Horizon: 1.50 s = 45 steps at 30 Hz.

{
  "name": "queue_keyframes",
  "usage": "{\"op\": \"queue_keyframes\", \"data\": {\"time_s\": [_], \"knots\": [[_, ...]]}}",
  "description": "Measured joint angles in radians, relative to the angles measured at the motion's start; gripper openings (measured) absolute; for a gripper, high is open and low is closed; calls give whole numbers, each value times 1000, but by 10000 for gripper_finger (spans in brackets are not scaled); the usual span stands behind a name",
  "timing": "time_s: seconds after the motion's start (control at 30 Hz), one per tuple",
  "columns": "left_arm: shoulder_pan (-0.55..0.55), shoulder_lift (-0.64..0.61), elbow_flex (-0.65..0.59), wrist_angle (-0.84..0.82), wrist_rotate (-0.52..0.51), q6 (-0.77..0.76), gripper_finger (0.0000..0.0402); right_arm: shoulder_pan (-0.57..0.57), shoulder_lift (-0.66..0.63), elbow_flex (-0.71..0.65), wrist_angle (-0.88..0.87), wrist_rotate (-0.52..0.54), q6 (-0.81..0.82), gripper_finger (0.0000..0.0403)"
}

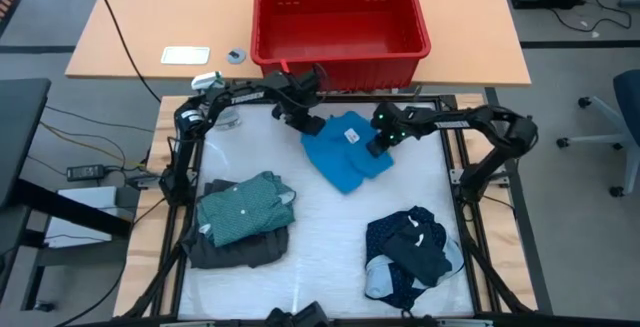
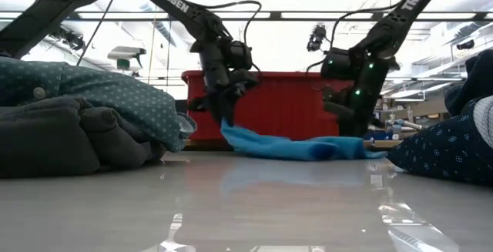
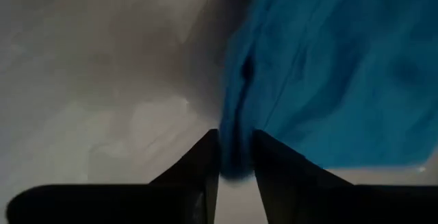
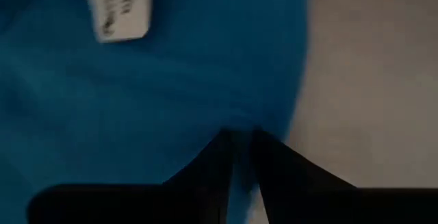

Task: Fold Laundry from Bin
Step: Fold the blue short on the table

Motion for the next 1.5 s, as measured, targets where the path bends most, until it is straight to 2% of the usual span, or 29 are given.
{"op": "queue_keyframes", "data": {"time_s": [0.13,0.23,0.33,0.43,0.57,0.67,0.73,0.83,0.9,0.93,1.0,1.07,1.17,1.27,1.33,1.5], "knots": [[-29,-1,0,-56,-2,2,103,-30,-103,0,3,19,-4,68],[-67,-5,0,-68,-2,22,107,-30,-168,-1,-19,-71,-5,69],[-98,-16,0,-70,-2,93,108,26,-226,0,-25,-188,16,72],[-114,-46,0,-74,-18,188,108,143,-252,-3,-45,-213,52,73],[-101,-102,0,-82,-22,302,108,364,-258,-19,-9,-99,218,71],[-84,-143,0,-85,-24,411,108,536,-256,-27,32,73,317,73],[-79,-152,0,-78,-24,552,108,634,-256,-29,69,206,350,77],[-96,-148,-1,-99,-28,884,108,740,-238,-31,93,355,316,94],[-114,-135,-1,-83,-13,1051,108,778,-201,-30,104,395,308,113],[-122,-124,-1,-64,14,1083,109,791,-175,-31,110,400,311,125],[-120,-109,-3,-14,88,1075,114,808,-117,-31,139,400,310,149],[-125,-100,-1,-9,89,1100,126,825,-63,-31,179,400,305,174],[-141,-78,-1,-41,12,1199,153,846,-5,-30,249,405,320,204],[-158,-69,-3,-58,-2,1283,186,862,38,-30,261,467,357,219],[-164,-69,0,-56,-12,1351,206,865,63,-30,256,509,380,220],[-177,-33,0,-20,-137,1439,229,861,118,-30,262,523,391,213]]}}
